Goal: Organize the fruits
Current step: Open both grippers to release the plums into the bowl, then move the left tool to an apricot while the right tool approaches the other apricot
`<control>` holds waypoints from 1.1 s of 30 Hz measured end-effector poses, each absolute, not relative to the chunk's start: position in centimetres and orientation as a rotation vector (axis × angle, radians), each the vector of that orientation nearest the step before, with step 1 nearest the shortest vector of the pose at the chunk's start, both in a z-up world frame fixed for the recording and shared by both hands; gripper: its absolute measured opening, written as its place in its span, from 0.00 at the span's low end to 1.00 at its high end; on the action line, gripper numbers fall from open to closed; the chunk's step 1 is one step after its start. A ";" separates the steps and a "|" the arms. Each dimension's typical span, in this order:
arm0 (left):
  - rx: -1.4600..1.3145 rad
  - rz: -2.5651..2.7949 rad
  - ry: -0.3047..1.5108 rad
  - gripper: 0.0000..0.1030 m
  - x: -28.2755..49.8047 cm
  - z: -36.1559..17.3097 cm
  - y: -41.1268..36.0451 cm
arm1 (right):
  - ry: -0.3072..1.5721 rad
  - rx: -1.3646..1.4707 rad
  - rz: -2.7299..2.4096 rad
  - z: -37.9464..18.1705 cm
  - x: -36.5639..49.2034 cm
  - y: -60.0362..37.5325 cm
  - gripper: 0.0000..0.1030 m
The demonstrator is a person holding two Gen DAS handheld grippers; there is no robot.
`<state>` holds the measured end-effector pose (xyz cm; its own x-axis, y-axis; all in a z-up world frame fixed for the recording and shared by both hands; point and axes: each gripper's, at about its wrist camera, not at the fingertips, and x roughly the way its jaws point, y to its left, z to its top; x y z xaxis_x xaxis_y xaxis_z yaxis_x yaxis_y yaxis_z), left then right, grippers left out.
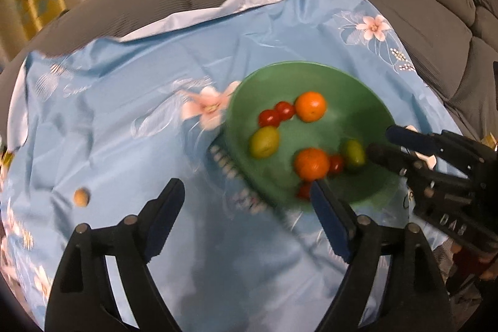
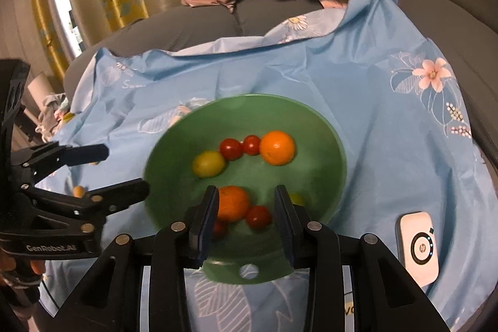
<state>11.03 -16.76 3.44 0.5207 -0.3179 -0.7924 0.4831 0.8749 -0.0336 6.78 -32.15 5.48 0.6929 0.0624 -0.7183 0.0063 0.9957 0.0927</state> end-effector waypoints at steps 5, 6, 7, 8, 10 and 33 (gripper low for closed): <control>0.177 -0.408 0.912 0.84 8.8 3.0 -13.5 | 0.801 0.072 0.058 6.1 5.7 -30.5 0.37; 0.165 -0.394 0.916 0.86 8.4 2.9 -12.7 | 0.802 0.068 0.063 6.2 5.5 -30.2 0.39; 0.154 -0.380 0.921 0.90 7.9 2.7 -11.9 | 0.802 0.064 0.068 6.3 5.3 -29.9 0.43; 0.143 -0.362 0.926 0.91 7.5 2.5 -11.0 | 0.802 0.059 0.074 6.4 5.1 -29.5 0.45; 0.125 -0.329 0.934 0.95 6.7 2.2 -9.5 | 0.806 0.051 0.090 6.5 4.6 -28.7 0.46; -0.056 -0.174 0.962 0.95 1.3 -0.2 2.4 | 0.886 -0.096 0.296 4.9 3.3 -18.1 0.50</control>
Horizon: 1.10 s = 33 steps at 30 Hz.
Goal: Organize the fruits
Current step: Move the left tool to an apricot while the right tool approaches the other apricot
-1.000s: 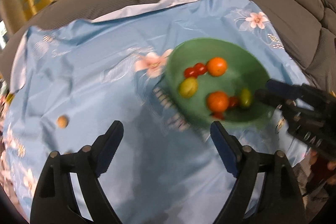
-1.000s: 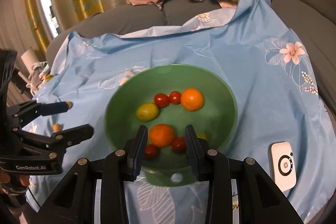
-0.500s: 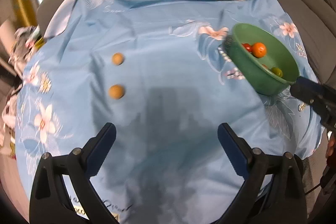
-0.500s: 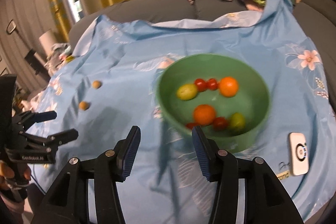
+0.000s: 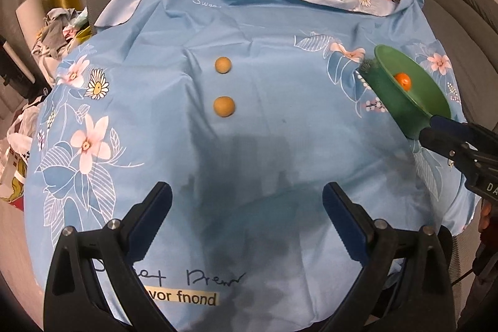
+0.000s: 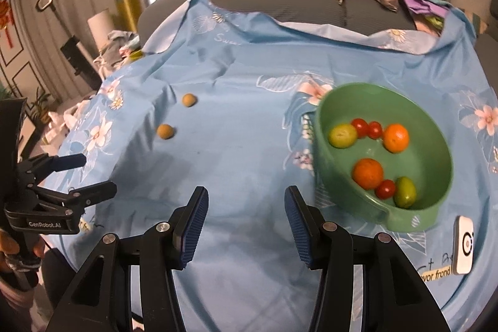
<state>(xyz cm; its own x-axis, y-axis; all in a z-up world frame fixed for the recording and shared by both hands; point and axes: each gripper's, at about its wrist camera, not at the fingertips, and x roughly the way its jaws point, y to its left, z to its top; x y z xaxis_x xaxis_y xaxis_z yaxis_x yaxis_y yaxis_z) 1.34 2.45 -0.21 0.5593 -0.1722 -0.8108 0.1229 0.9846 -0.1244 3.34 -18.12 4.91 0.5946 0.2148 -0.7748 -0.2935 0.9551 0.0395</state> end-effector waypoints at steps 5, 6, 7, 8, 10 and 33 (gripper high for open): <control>-0.071 -0.201 0.942 0.95 1.6 -0.3 2.9 | 0.899 -0.113 0.313 4.4 3.9 -16.8 0.50; -0.073 -0.202 0.940 0.95 1.7 -0.3 3.0 | 0.902 -0.117 0.318 4.3 4.1 -16.6 0.50; -0.074 -0.199 0.939 0.95 1.8 -0.4 3.1 | 0.903 -0.119 0.322 4.2 4.3 -16.4 0.50; -0.074 -0.196 0.937 0.95 2.0 -0.5 3.2 | 0.906 -0.120 0.328 4.0 4.4 -16.2 0.50; -0.072 -0.195 0.932 0.95 2.2 -0.6 3.3 | 0.912 -0.116 0.342 3.6 4.8 -15.9 0.50; 0.011 -0.208 0.998 0.61 13.3 -4.7 2.0 | 0.938 -0.047 0.412 1.0 11.4 -14.9 0.50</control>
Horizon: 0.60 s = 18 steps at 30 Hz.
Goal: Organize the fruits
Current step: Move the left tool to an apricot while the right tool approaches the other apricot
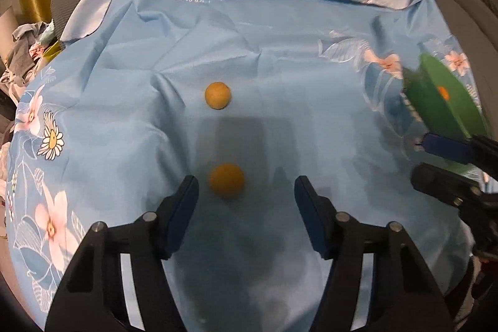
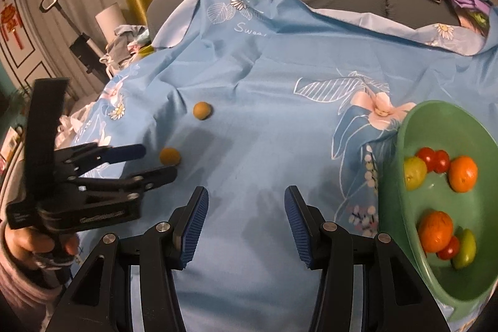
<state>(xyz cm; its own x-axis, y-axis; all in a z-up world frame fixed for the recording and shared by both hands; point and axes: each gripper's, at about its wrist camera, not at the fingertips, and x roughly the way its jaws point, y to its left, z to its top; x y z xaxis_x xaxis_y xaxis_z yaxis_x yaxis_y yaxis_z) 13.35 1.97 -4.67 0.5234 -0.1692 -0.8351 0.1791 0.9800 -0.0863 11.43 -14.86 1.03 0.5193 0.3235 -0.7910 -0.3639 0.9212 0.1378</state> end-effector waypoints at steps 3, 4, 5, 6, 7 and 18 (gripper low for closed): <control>0.026 -0.191 1.022 0.54 14.2 -5.6 2.0 | 0.941 -0.043 0.422 0.8 11.9 -14.8 0.50; 0.028 -0.190 1.031 0.49 14.4 -6.0 2.1 | 0.940 -0.041 0.424 0.7 12.1 -14.7 0.50; 0.029 -0.184 1.037 0.46 14.5 -6.3 2.2 | 0.940 -0.040 0.426 0.7 12.2 -14.8 0.50; 0.035 -0.182 1.033 0.39 14.7 -6.4 2.1 | 0.941 -0.038 0.427 0.6 12.3 -14.8 0.50; 0.037 -0.182 1.037 0.35 14.8 -6.6 2.1 | 0.942 -0.036 0.428 0.5 12.5 -14.8 0.50; -0.055 -0.191 0.966 0.26 13.8 -5.0 4.0 | 0.978 -0.013 0.481 -1.1 15.3 -13.2 0.50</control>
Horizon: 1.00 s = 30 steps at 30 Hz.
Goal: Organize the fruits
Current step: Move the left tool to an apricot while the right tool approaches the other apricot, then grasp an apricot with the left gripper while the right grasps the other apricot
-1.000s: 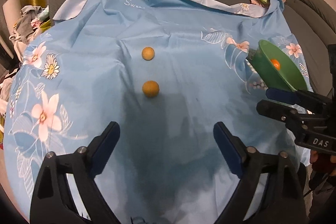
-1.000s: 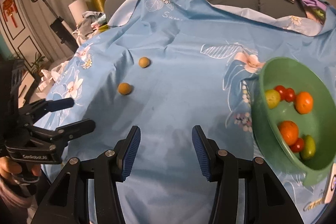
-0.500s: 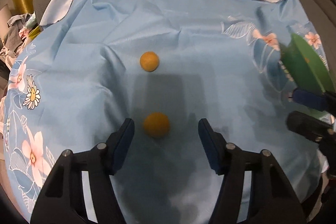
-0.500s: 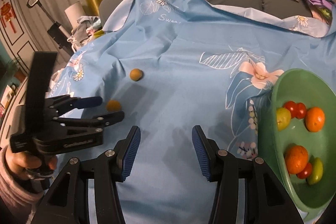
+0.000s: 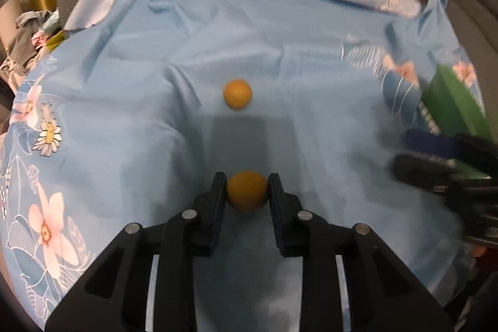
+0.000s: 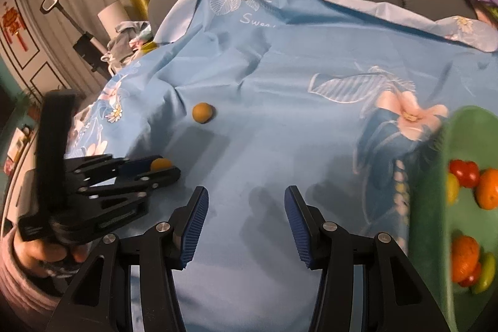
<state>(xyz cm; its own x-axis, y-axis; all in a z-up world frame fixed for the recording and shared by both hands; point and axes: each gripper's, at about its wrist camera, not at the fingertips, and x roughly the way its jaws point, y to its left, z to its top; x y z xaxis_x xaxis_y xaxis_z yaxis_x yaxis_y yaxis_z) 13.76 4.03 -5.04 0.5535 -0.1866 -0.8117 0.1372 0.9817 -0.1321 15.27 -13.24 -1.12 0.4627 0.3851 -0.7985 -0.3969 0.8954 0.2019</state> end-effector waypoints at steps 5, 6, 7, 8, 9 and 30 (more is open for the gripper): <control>-0.109 -0.170 0.873 0.26 13.1 -2.5 6.2 | 0.990 -0.023 0.553 -2.0 17.8 -10.0 0.50; -0.114 -0.163 0.865 0.26 13.1 -2.2 6.7 | 0.991 -0.027 0.569 -2.2 18.4 -9.3 0.50; -0.123 -0.159 0.862 0.26 13.1 -2.1 7.1 | 0.990 -0.034 0.579 -2.4 19.2 -8.3 0.50; -0.132 -0.157 0.860 0.26 13.0 -2.1 7.5 | 0.988 -0.038 0.583 -2.6 19.7 -7.7 0.50; -0.139 -0.155 0.858 0.26 13.0 -2.0 7.9 | 0.987 -0.044 0.580 -2.7 20.2 -7.1 0.50; -0.161 -0.178 0.869 0.26 12.1 -2.1 9.0 | 0.983 -0.129 0.511 -4.7 23.3 -2.8 0.27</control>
